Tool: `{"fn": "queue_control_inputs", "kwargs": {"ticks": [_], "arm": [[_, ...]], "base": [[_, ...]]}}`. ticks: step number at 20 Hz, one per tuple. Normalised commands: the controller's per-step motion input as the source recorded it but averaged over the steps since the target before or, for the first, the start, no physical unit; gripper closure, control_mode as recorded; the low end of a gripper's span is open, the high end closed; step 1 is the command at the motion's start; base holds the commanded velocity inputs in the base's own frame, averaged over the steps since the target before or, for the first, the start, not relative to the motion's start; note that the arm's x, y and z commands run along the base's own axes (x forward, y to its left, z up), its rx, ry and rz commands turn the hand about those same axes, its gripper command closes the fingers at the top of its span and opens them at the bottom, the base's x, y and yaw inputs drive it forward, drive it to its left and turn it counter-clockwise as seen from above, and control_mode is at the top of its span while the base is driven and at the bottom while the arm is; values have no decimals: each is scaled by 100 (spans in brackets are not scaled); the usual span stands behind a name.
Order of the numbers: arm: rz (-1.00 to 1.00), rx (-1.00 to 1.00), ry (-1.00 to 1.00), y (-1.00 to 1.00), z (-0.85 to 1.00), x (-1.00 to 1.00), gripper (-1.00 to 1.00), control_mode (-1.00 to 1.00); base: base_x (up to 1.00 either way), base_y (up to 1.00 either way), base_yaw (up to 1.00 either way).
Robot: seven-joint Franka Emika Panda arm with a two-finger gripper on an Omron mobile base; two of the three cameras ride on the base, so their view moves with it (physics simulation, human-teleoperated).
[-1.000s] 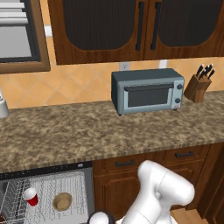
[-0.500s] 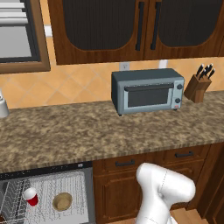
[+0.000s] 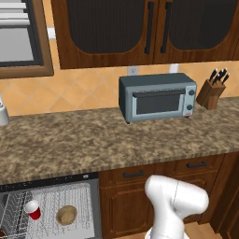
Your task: Pick up the cup and bowl from the counter, place them in the dishwasher, and close the dishwasher door.
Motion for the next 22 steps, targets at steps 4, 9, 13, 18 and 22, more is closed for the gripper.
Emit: {"fn": "queue_control_inputs", "kwargs": {"ticks": [4, 9, 13, 18, 22], "arm": [[37, -10, 0, -73, -52, 82, -100, -100], [48, -13, 0, -54, -47, 98, -100, -100], [52, -11, 0, -47, -83, 80, -100, -100], [33, -5, -1, -17, -31, 13, -100, -100], [1, 0, -19, 6, -17, 5, -100, -100]], "base": [[0, 0, 0], [0, 0, 0], [0, 0, 0], [0, 0, 0], [0, 0, 0]]}}
